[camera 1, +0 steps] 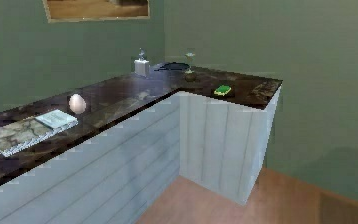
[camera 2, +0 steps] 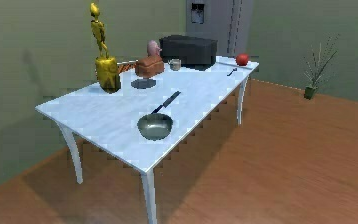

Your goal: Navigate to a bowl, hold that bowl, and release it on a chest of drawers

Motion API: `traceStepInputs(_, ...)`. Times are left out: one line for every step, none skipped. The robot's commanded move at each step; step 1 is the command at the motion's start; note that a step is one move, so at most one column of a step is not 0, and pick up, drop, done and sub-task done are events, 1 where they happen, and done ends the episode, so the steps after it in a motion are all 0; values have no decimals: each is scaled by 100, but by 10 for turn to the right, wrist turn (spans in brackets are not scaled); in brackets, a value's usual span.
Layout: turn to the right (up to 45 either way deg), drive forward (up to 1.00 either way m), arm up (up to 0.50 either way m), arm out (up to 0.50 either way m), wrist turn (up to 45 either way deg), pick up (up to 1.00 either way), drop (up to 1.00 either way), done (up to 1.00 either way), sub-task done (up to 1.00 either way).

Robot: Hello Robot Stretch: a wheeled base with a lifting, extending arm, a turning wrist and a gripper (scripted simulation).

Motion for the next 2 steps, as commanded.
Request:
traceStepInputs(0,0,38,0,0,0,0,0,0)
traceStepInputs(0,0,0,50,0,0,0,0,0)
